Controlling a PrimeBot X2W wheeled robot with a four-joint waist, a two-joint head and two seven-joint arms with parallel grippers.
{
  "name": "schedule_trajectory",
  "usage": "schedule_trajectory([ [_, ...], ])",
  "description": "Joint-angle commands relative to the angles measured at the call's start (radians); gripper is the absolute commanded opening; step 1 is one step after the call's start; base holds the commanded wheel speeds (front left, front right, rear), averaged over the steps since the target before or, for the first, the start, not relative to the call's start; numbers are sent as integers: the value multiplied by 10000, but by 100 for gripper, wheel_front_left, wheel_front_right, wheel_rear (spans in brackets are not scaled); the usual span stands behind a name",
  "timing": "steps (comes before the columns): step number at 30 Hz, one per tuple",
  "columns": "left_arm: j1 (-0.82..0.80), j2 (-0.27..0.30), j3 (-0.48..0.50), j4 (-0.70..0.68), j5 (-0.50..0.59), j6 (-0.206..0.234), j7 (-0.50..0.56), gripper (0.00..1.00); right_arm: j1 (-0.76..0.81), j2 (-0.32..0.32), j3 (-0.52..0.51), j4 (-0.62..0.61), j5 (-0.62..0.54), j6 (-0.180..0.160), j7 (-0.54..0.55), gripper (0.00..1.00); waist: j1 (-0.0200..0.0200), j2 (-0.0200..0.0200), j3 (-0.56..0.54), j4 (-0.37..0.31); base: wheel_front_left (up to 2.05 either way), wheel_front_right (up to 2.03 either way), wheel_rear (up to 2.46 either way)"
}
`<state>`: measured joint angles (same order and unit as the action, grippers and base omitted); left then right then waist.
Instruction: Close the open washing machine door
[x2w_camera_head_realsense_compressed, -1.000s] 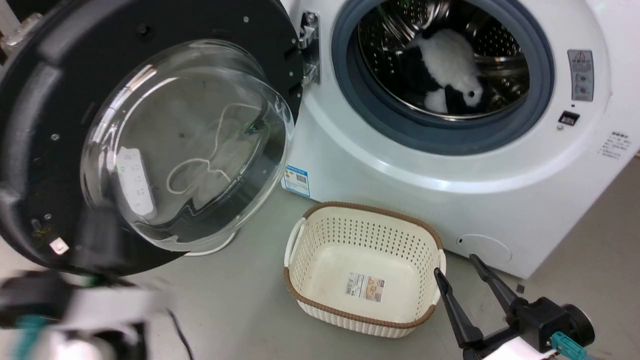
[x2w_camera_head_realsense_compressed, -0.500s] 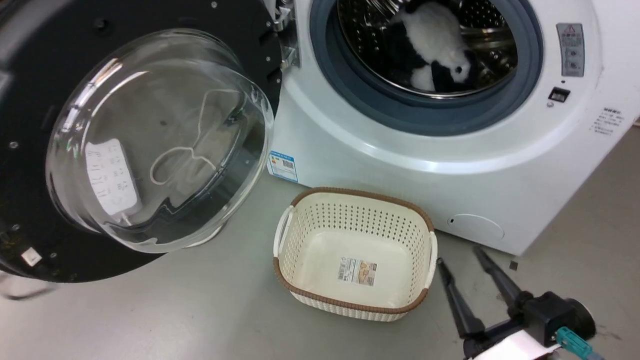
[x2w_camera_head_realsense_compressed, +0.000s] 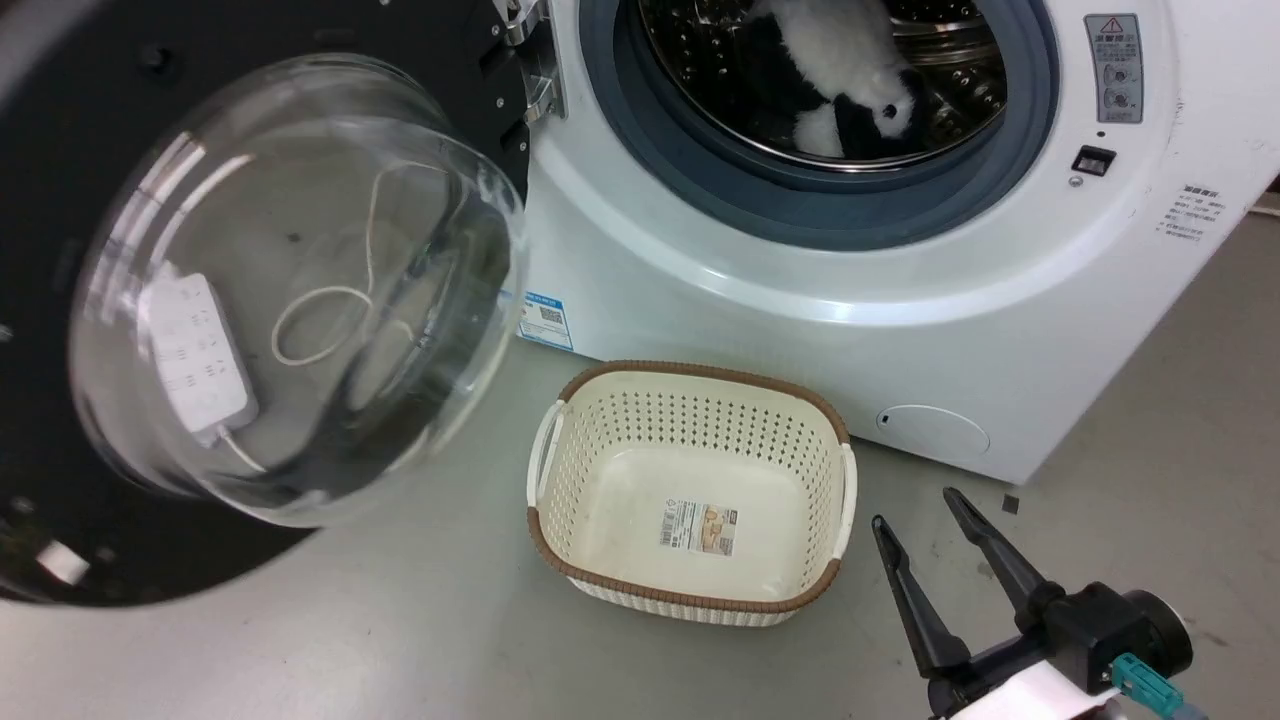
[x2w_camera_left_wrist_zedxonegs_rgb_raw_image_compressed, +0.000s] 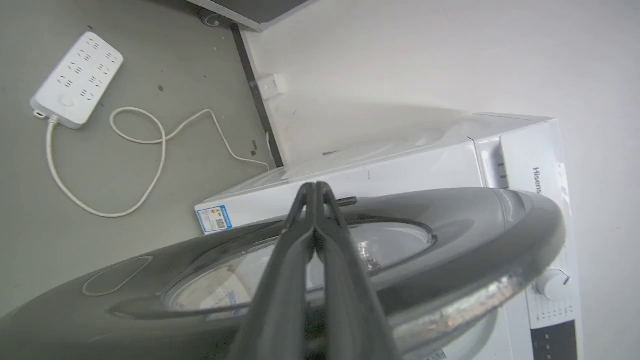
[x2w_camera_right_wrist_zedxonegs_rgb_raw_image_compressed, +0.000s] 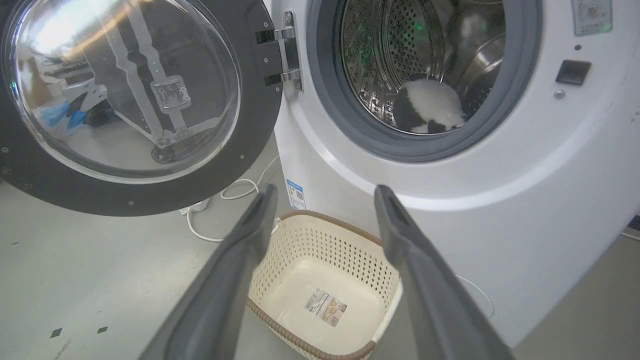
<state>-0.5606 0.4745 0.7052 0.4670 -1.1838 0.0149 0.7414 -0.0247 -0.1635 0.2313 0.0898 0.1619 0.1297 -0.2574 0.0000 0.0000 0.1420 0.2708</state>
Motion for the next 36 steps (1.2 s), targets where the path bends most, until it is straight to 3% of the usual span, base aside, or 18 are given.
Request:
schedule_trajectory([
  [1, 311, -390, -52, -115, -277, -41, 447, 0, -96, -34, -7, 34, -18, 10, -43, 100, 0, 0, -63, 4, 0, 0, 0],
  [10, 2135, -2120, -156, -2645, -2238, 53, 3279, 0, 52, 382, -169, 261, -57, 10, -44, 100, 0, 0, -883, -6, 0, 0, 0],
  [17, 3658, -3751, -690, -4469, -2857, 286, 4133, 0, 145, 656, -347, 365, -150, 10, -44, 100, 0, 0, -1421, -196, 0, 0, 0],
  [21, 4389, -4177, -1508, -4999, -3205, 347, 4147, 0, 178, 711, -569, 373, -282, 10, -44, 100, 0, 0, -1514, -400, 0, 0, 0],
  [24, 5047, -4232, -2509, -5171, -3862, 357, 3738, 0, 180, 742, -807, 365, -375, 10, -44, 100, 0, 0, -1501, -648, 0, 0, 0],
  [28, 5951, -4238, -4437, -5296, -4976, 149, 2235, 0, 168, 781, -1234, 329, -520, 10, -44, 100, 0, 0, -1385, -1066, 0, 0, 0],
  [36, 6368, -4241, -7269, -4711, -5964, -680, -806, 0, 33, 844, -1502, 285, -657, 10, -44, 100, 0, 0, -1055, -2419, 0, 0, 0],
])
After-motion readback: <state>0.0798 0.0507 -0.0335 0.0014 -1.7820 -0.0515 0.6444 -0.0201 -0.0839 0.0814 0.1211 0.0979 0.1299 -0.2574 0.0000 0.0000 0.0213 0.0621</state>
